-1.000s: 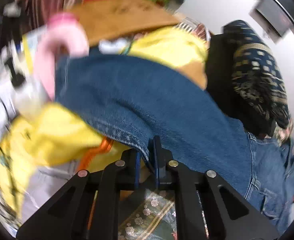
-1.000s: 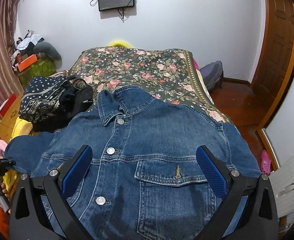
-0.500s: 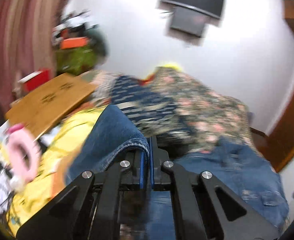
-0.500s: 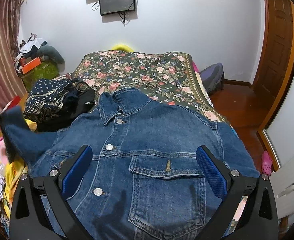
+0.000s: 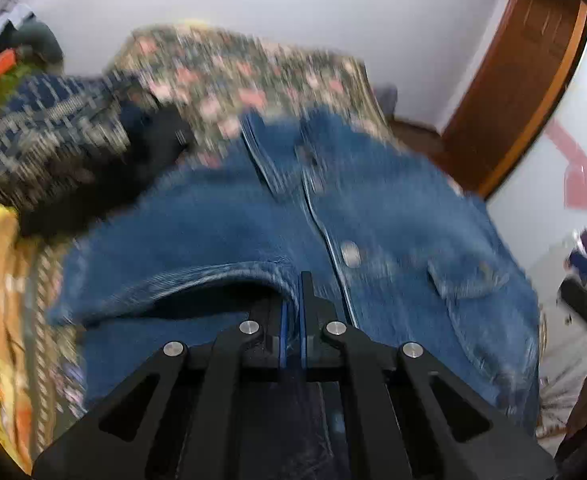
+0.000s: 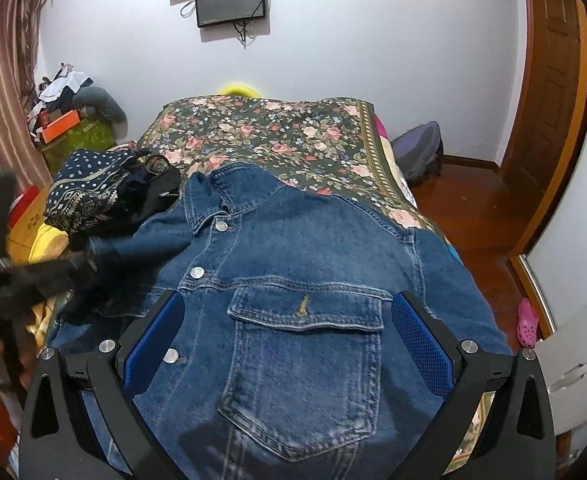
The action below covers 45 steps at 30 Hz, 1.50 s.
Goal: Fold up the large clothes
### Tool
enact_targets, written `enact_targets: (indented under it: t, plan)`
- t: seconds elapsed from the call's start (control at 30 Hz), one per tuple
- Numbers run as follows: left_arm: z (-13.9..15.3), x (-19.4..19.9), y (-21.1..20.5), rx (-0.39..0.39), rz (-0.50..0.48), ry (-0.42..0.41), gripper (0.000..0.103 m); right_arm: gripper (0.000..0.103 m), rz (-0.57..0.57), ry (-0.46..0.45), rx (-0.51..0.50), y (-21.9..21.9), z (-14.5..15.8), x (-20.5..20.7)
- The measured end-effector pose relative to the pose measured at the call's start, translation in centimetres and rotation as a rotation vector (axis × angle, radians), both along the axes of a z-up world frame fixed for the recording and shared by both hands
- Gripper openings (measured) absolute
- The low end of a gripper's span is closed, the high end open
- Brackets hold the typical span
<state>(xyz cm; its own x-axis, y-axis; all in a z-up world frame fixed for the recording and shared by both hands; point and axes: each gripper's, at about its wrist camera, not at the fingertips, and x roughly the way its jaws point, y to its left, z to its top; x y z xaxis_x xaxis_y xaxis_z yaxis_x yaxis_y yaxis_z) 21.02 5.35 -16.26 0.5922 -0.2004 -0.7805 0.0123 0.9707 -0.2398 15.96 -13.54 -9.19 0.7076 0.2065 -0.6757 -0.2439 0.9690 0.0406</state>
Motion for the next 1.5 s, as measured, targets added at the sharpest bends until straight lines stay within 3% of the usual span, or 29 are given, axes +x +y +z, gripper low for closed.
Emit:
enact_targets:
  t: [0.2,0.27,0.33,0.4,0.57,0.73,0.83,0.97,1.13,1.3,1.4,1.47,1.5]
  plan:
    - [-3.3,-0.7,-2.3,0.04,-0.019,0.091,0.009,0.103,-0.01,0.019,0.015,-0.5,-0.3,0.0]
    - [-3.1,-1.0,-2.5,0.028,-0.027,0.093,0.019,0.103,-0.01,0.021,0.01,-0.4,-0.4,-0.1]
    - [-2.7,-1.3,-2.3,0.014,-0.033,0.095,0.046,0.103,-0.006,0.02,0.003,-0.1,-0.4,-0.1]
    - [-1.6,-2.3,-2.3,0.019,-0.025,0.066,0.054,0.103,-0.001,0.017,-0.004,0.1,-0.3,-0.1]
    - [1.1,-3.2,-0.2,0.022,0.003,-0.004,0.059,0.103,0.014,0.008,-0.019,1.0,-0.2,0.0]
    - [3.3,-4.3,4.5,-0.02,0.15,-0.078,0.073,0.103,0.034,-0.007,-0.043,2.4,0.0,0.1]
    - [2.9,-4.2,8.4,-0.081,0.27,-0.064,0.074,0.103,0.042,-0.007,-0.046,3.1,-0.1,0.3]
    - [0.0,-4.3,13.2,-0.211,0.412,0.009,0.074,0.103,0.056,-0.002,-0.055,4.0,-0.3,0.5]
    - [-5.2,-3.7,16.4,-0.437,0.473,0.123,0.073,0.103,0.064,0.004,-0.08,4.7,-0.7,0.7]
    - [-9.3,-2.8,17.6,-0.638,0.496,0.187,0.071,0.103,0.054,0.024,-0.09,4.6,-1.2,1.1]
    - [-10.0,-1.9,17.7,-0.642,0.508,0.186,0.06,0.103,0.045,0.031,-0.093,4.3,-1.3,1.2]
    - [-9.9,-1.0,17.6,-0.6,0.508,0.174,0.056,0.103,0.038,0.034,-0.094,3.9,-1.3,1.2]
    - [-9.7,-0.4,17.5,-0.555,0.513,0.172,0.046,0.103,0.034,0.034,-0.093,3.8,-1.4,1.2]
